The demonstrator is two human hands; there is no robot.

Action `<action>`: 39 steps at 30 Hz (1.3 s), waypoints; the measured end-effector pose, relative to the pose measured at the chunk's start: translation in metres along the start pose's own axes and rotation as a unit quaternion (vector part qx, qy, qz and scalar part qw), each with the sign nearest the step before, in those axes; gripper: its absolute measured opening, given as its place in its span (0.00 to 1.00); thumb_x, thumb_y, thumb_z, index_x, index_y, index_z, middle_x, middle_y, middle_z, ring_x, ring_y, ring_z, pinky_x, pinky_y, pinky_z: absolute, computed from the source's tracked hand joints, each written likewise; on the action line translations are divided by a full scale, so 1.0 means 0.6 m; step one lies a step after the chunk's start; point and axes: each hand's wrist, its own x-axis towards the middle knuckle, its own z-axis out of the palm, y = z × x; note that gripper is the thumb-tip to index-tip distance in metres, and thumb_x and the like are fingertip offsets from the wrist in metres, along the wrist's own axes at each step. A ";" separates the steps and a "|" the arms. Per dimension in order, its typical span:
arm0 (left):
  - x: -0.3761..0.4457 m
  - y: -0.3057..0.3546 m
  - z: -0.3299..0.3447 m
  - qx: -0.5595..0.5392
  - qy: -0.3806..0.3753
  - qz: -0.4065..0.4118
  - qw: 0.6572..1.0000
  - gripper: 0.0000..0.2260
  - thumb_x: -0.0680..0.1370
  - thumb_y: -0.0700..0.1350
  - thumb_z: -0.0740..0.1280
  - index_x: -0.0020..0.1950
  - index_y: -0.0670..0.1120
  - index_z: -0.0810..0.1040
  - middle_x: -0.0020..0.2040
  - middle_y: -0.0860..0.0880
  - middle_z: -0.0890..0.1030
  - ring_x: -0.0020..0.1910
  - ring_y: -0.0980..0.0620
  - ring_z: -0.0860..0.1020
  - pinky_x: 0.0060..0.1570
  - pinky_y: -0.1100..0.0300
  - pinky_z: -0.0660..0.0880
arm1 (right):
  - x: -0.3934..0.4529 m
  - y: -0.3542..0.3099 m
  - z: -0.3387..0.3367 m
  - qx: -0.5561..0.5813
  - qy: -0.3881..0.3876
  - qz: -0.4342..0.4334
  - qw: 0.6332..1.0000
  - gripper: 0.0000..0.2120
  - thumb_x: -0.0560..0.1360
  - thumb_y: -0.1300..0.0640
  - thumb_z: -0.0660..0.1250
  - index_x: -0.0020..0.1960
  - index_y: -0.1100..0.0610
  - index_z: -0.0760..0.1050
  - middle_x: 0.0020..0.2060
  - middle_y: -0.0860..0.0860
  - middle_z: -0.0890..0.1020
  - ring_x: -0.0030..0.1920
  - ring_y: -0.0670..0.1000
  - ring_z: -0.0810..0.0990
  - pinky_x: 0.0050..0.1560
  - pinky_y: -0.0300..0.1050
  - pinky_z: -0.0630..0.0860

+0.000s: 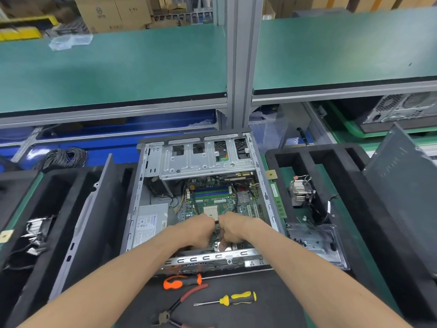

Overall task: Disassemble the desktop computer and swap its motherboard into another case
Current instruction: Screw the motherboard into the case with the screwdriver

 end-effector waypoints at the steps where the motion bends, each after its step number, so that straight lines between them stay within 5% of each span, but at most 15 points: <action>1: -0.003 -0.001 -0.003 -0.002 -0.003 0.000 1.000 0.13 0.70 0.35 0.65 0.28 0.44 0.67 0.25 0.47 0.68 0.25 0.50 0.68 0.28 0.56 0.72 | 0.000 0.001 0.000 0.003 0.000 -0.001 1.000 0.15 0.75 0.55 0.75 0.55 0.65 0.78 0.51 0.57 0.84 0.48 0.55 0.82 0.54 0.53 0.81; 5: -0.015 -0.005 -0.016 -0.042 0.009 -0.054 0.998 0.10 0.68 0.50 0.67 0.30 0.46 0.72 0.27 0.49 0.72 0.26 0.51 0.70 0.24 0.62 0.65 | -0.004 0.005 0.000 0.001 0.009 -0.011 1.000 0.17 0.74 0.53 0.76 0.55 0.64 0.79 0.52 0.57 0.84 0.52 0.57 0.82 0.56 0.55 0.80; 8: -0.016 -0.012 -0.027 -0.080 0.037 -0.135 0.987 0.12 0.72 0.53 0.64 0.35 0.46 0.72 0.36 0.48 0.78 0.33 0.49 0.74 0.31 0.57 0.73 | -0.011 0.008 -0.003 -0.015 0.021 -0.032 0.999 0.20 0.73 0.50 0.76 0.60 0.61 0.81 0.55 0.56 0.83 0.55 0.57 0.81 0.60 0.53 0.79; 11: -0.017 -0.016 -0.032 -0.053 0.033 -0.177 0.982 0.12 0.77 0.46 0.63 0.56 0.41 0.75 0.58 0.40 0.77 0.50 0.42 0.78 0.48 0.50 0.78 | -0.021 0.007 -0.006 -0.070 0.030 -0.065 0.995 0.16 0.74 0.56 0.74 0.61 0.58 0.81 0.57 0.55 0.83 0.53 0.57 0.81 0.58 0.51 0.80; 13: -0.019 -0.014 -0.029 -0.032 0.007 -0.172 0.985 0.17 0.77 0.43 0.63 0.65 0.41 0.72 0.64 0.39 0.70 0.55 0.38 0.78 0.46 0.50 0.75 | -0.023 0.002 -0.006 -0.133 0.027 -0.085 0.987 0.15 0.74 0.61 0.69 0.61 0.58 0.81 0.54 0.56 0.82 0.50 0.58 0.81 0.51 0.52 0.82; 19: -0.028 -0.021 -0.021 -0.013 -0.038 -0.092 0.995 0.06 0.75 0.37 0.67 0.50 0.45 0.78 0.47 0.46 0.77 0.46 0.45 0.79 0.45 0.51 0.80 | -0.025 -0.013 -0.008 -0.267 0.034 -0.127 0.955 0.05 0.77 0.67 0.64 0.45 0.59 0.70 0.35 0.53 0.71 0.33 0.52 0.72 0.37 0.49 0.72; 22: -0.031 -0.016 -0.022 0.012 -0.028 -0.096 0.995 0.08 0.73 0.41 0.69 0.51 0.45 0.77 0.42 0.49 0.74 0.42 0.46 0.77 0.37 0.54 0.75 | -0.025 -0.011 -0.010 -0.268 0.064 -0.147 0.950 0.07 0.75 0.65 0.65 0.42 0.58 0.69 0.33 0.52 0.70 0.35 0.55 0.74 0.38 0.50 0.73; 28: -0.026 -0.016 -0.017 0.023 -0.001 -0.100 0.995 0.32 0.72 0.50 0.73 0.71 0.46 0.63 0.66 0.40 0.68 0.57 0.37 0.78 0.40 0.49 0.71 | -0.024 0.000 -0.007 -0.235 0.109 -0.122 0.958 0.04 0.67 0.61 0.67 0.39 0.54 0.73 0.36 0.52 0.76 0.36 0.56 0.76 0.40 0.50 0.74; 34: -0.027 -0.006 0.003 0.057 0.046 -0.116 0.991 0.37 0.74 0.51 0.72 0.76 0.49 0.54 0.77 0.37 0.56 0.55 0.35 0.79 0.39 0.48 0.70 | -0.021 0.008 -0.012 -0.206 0.178 -0.100 0.957 0.06 0.65 0.59 0.68 0.42 0.54 0.77 0.38 0.51 0.77 0.38 0.55 0.77 0.39 0.49 0.71; 39: -0.033 -0.002 -0.005 0.053 0.076 -0.120 0.988 0.37 0.72 0.47 0.72 0.74 0.49 0.54 0.76 0.36 0.55 0.52 0.36 0.80 0.37 0.49 0.71 | -0.030 0.006 -0.013 -0.163 0.210 -0.105 0.958 0.11 0.65 0.56 0.64 0.46 0.54 0.79 0.43 0.51 0.77 0.42 0.56 0.78 0.41 0.49 0.72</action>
